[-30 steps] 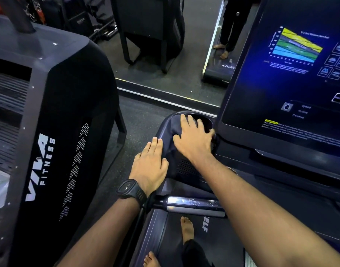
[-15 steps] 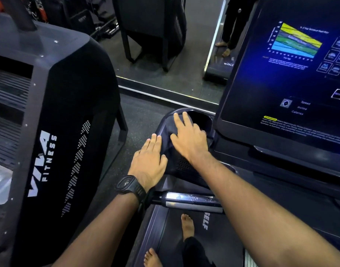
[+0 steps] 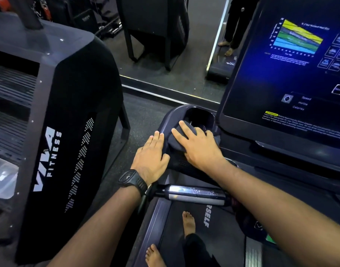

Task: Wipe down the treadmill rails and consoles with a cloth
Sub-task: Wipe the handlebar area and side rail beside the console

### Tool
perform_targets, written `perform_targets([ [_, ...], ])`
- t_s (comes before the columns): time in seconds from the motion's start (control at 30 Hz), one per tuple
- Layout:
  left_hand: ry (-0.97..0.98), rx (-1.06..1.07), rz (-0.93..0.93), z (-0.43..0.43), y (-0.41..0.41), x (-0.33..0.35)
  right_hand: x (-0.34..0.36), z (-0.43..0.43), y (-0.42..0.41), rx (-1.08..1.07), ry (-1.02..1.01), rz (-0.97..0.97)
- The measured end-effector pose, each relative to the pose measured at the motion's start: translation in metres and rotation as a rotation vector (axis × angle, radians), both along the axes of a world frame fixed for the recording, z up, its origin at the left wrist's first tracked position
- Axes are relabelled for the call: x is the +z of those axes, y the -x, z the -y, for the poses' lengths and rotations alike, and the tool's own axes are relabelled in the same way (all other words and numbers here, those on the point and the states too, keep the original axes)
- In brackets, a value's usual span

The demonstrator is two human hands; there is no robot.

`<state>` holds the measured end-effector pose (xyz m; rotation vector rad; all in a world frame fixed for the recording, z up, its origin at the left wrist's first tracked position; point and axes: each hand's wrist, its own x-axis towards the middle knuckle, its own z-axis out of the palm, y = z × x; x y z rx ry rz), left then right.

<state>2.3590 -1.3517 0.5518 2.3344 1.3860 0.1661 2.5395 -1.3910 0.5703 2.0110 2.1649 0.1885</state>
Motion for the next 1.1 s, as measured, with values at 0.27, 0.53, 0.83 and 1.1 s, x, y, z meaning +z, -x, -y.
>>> perform_targets([
  [0.27, -0.005, -0.040, -0.032, 0.008, 0.007, 0.001, 0.002, -0.007, -0.001, -0.035, 0.030, 0.003],
  [0.53, -0.014, -0.063, -0.029, 0.014, 0.014, -0.002, -0.012, 0.051, -0.042, 0.471, -0.002, 0.334],
  [0.83, -0.023, -0.058, -0.055, 0.018, 0.015, -0.003, 0.006, 0.042, -0.037, 0.452, 0.126, 0.297],
  [1.1, -0.045, -0.055, -0.089, 0.020, 0.014, -0.003, -0.002, 0.040, -0.034, 0.523, 0.095, 0.383],
])
